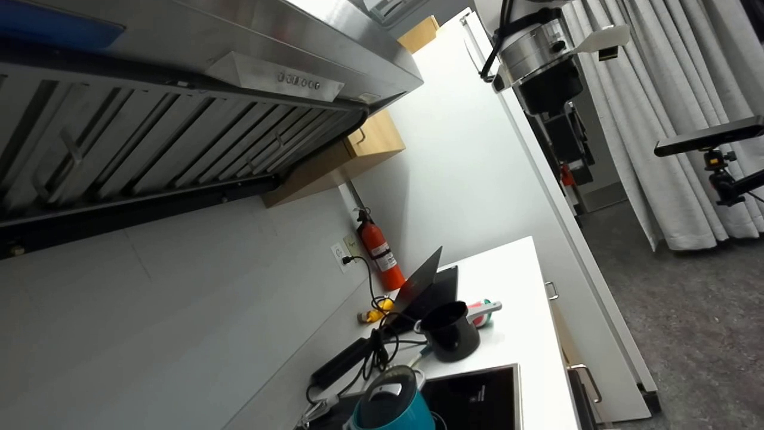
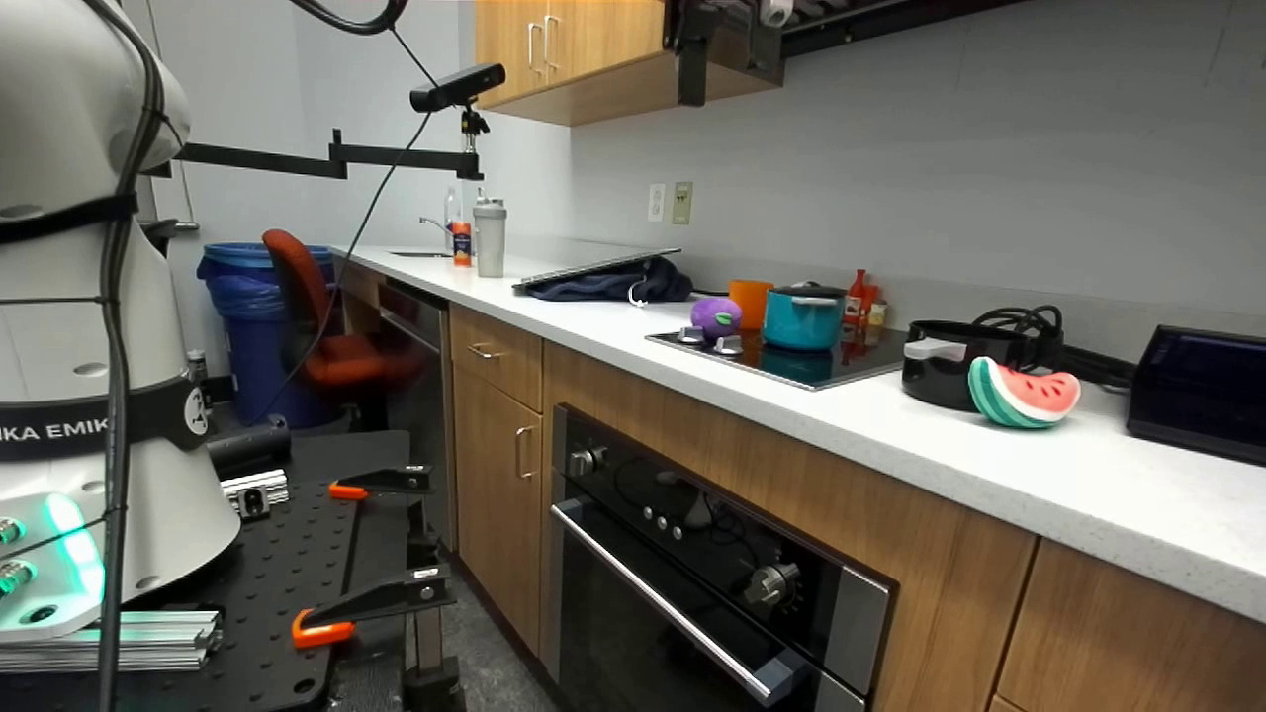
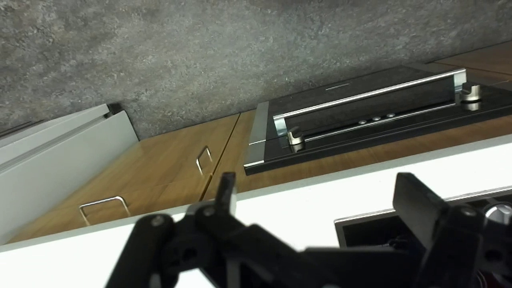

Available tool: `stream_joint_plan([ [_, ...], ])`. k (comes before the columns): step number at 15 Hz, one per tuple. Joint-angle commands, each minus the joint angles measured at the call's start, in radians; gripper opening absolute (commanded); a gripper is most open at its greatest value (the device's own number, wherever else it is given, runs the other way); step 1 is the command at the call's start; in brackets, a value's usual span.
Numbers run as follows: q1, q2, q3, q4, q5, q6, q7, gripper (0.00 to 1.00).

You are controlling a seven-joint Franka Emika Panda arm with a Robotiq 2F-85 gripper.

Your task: Move the lid from the blue pot to the black pot

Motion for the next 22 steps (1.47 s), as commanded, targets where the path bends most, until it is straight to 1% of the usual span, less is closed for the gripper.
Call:
stream_joint_plan([
  [1, -0.007, 0.005, 0.006, 0.005, 0.003, -0.003, -0.002, 1.0],
  [13, -0.004, 0.014, 0.011, 0.003, -0.006, 0.004, -0.008, 1.0],
  [17, 0.016, 0.037, 0.041, -0.007, -0.003, 0.018, -0.003, 1.0],
  [22, 0.061, 0.091, 0.092, -0.009, 0.026, 0.075, -0.006, 1.0],
])
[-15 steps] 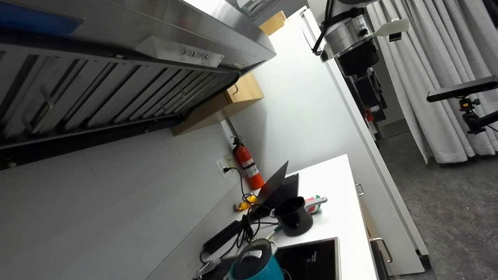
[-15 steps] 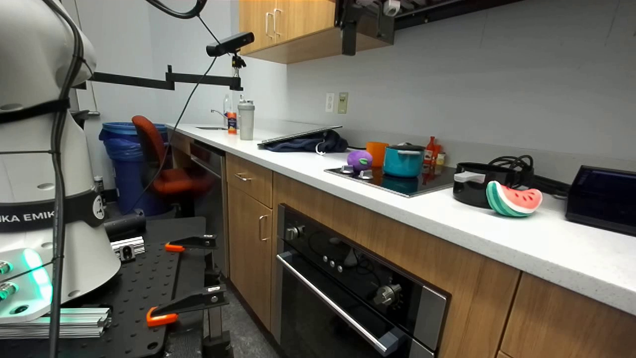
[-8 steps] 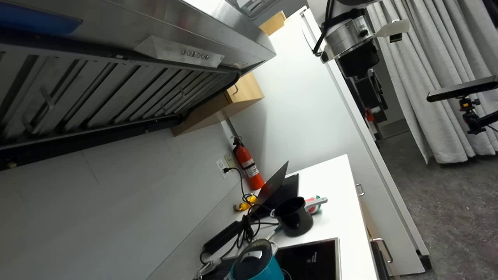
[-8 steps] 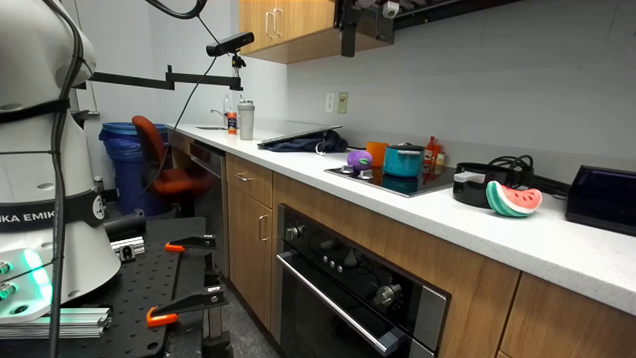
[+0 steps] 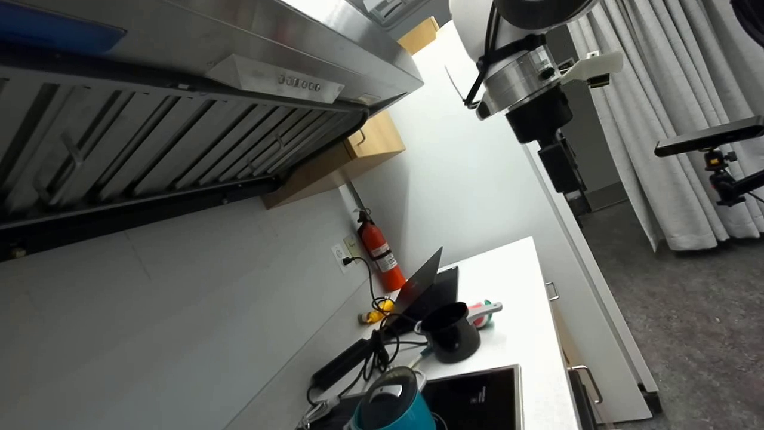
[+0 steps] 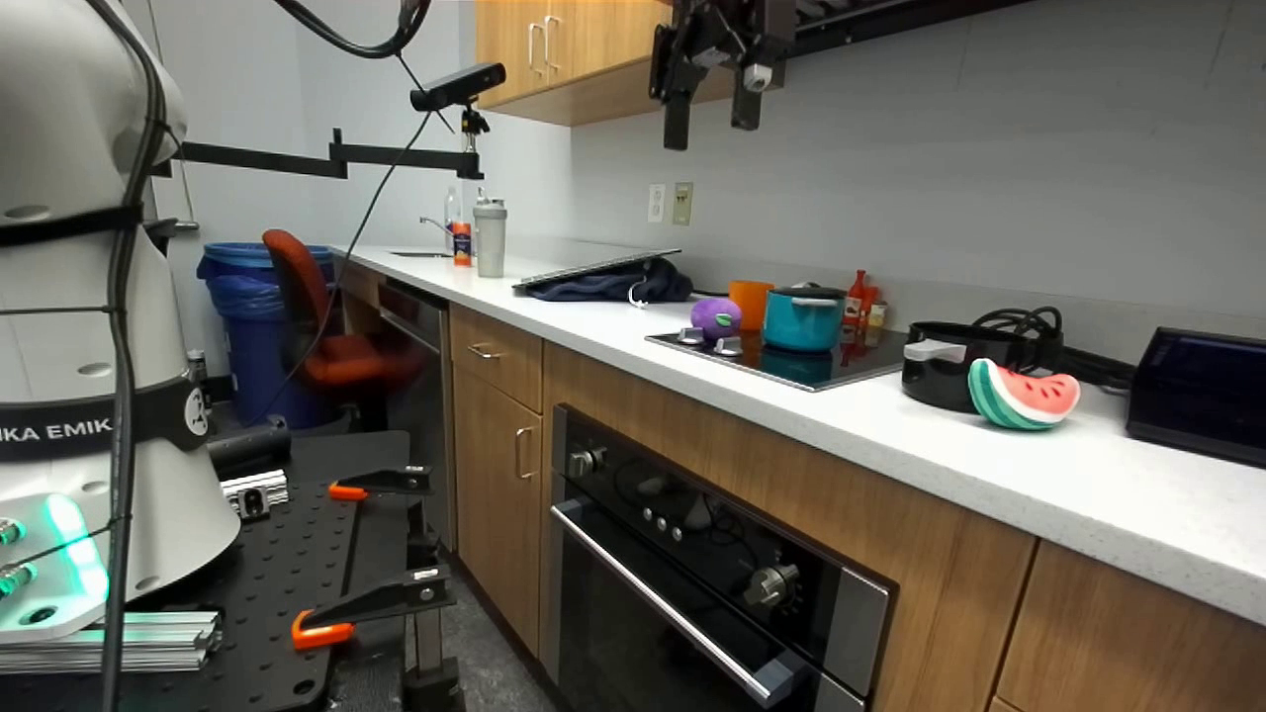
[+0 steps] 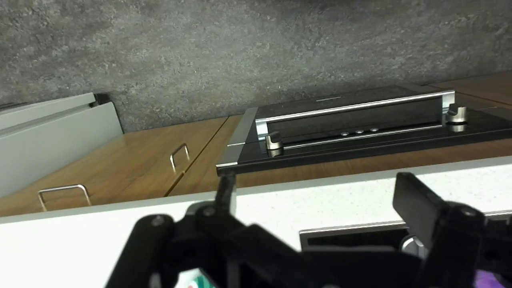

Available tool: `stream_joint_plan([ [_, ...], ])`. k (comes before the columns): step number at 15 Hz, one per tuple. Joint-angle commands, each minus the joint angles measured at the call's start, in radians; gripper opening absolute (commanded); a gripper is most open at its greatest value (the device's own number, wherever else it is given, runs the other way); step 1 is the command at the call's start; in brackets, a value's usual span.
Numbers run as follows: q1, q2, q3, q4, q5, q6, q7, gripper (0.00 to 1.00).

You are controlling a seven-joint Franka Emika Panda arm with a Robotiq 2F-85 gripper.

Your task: Move the lid from the blue pot to the black pot

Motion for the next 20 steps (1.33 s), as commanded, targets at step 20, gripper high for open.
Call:
stream_joint_plan([
  [20, 0.105, 0.248, 0.131, 0.043, 0.071, 0.428, 0.017, 1.0],
])
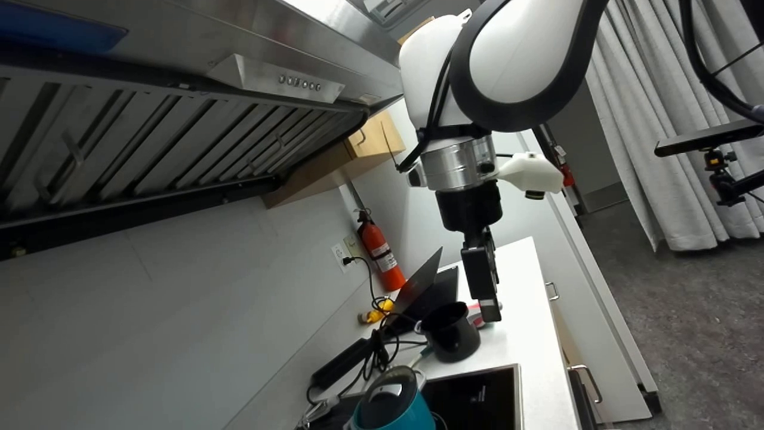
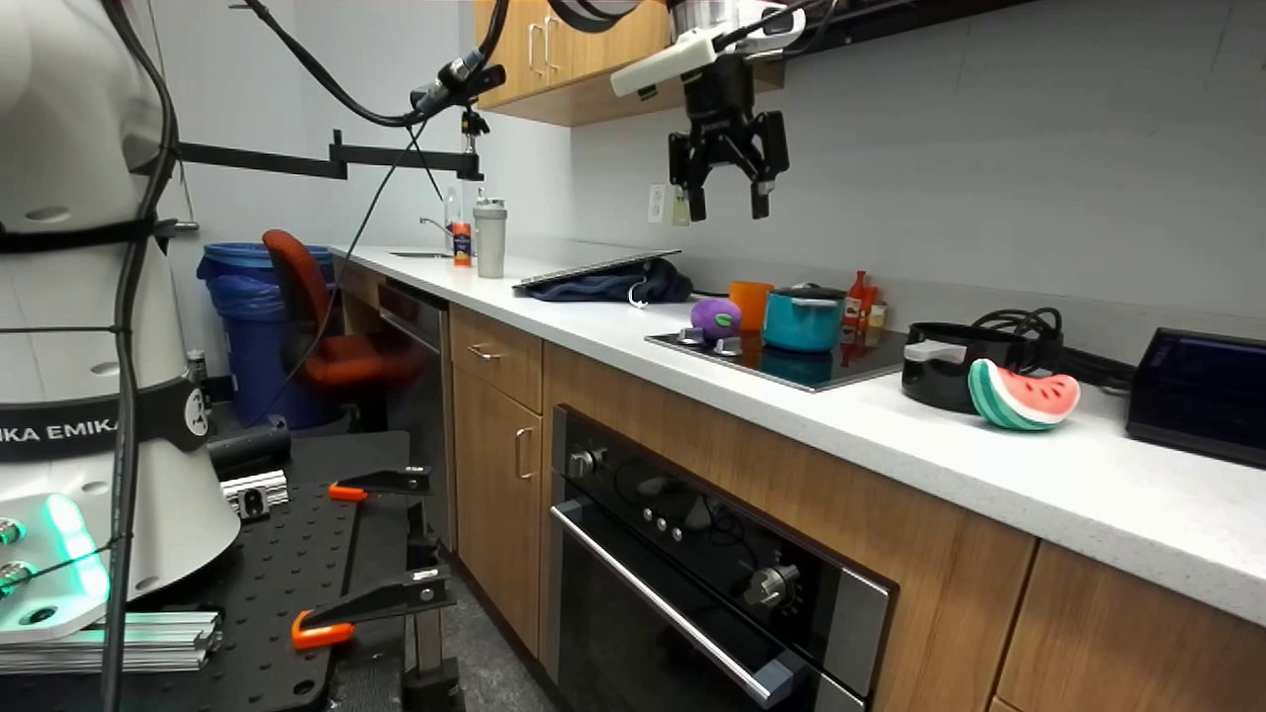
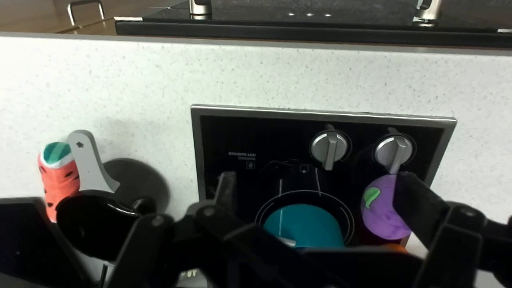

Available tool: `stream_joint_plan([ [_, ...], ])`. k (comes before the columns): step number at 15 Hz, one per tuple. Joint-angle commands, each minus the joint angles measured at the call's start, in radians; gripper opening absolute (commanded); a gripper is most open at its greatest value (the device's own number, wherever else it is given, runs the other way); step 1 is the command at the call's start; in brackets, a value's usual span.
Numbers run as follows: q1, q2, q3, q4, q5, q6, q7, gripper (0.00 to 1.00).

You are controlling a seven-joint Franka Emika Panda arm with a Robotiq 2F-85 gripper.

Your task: Move the lid from the blue pot to the black pot

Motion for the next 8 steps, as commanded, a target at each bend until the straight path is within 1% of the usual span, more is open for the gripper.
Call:
stream_joint_plan([
  [1, 0.002, 0.0, -0.002, 0.0, 0.0, -0.003, 0.001, 1.0],
  [8, 0.001, 0.018, -0.004, -0.002, -0.013, -0.007, -0.009, 1.0],
])
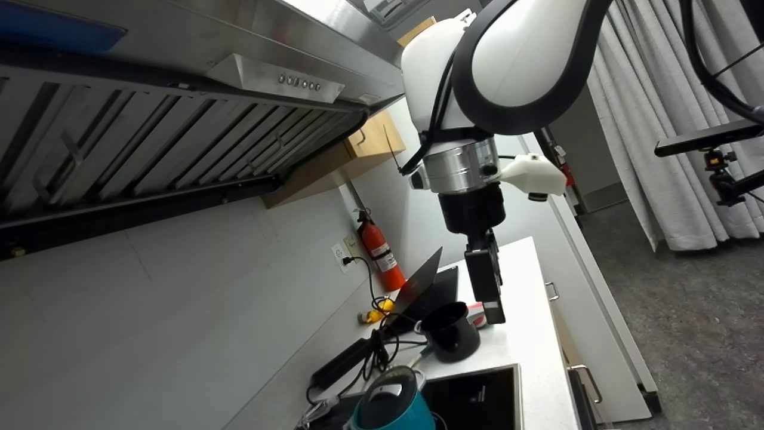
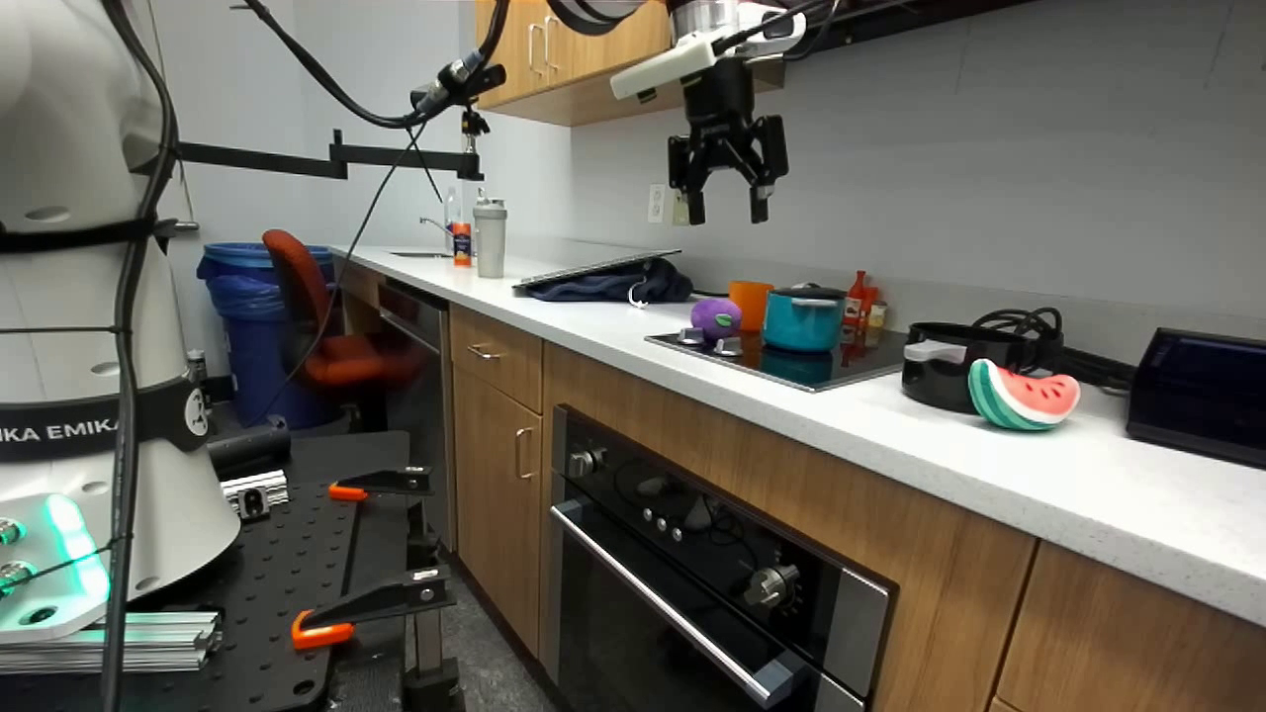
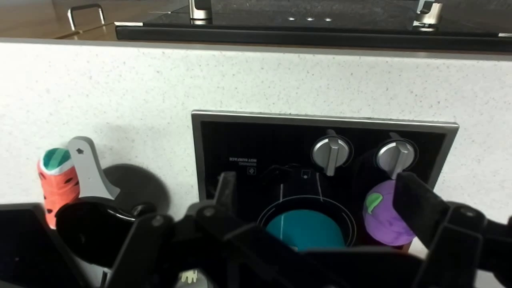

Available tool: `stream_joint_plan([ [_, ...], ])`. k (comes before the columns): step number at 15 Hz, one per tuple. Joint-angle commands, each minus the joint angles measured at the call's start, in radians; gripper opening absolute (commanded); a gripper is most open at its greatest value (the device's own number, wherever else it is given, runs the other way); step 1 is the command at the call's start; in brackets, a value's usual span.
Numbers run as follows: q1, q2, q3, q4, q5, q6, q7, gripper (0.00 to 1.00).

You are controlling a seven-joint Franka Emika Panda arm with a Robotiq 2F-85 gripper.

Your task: Move the lid from the blue pot to the black pot

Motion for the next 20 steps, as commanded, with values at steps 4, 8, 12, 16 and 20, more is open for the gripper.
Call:
stream_joint_plan([
  [4, 0.011, 0.071, 0.015, 0.033, -0.042, 0.002, -0.016, 1.0],
  [8, 0.023, 0.133, 0.037, 0.08, -0.082, 0.018, -0.011, 1.0],
  [12, 0.034, 0.18, 0.046, 0.136, -0.119, 0.068, 0.008, 1.0],
  [16, 0.037, 0.223, 0.046, 0.19, -0.117, 0.151, 0.025, 1.0],
  [20, 0.044, 0.279, 0.045, 0.246, -0.12, 0.206, 0.042, 1.0],
])
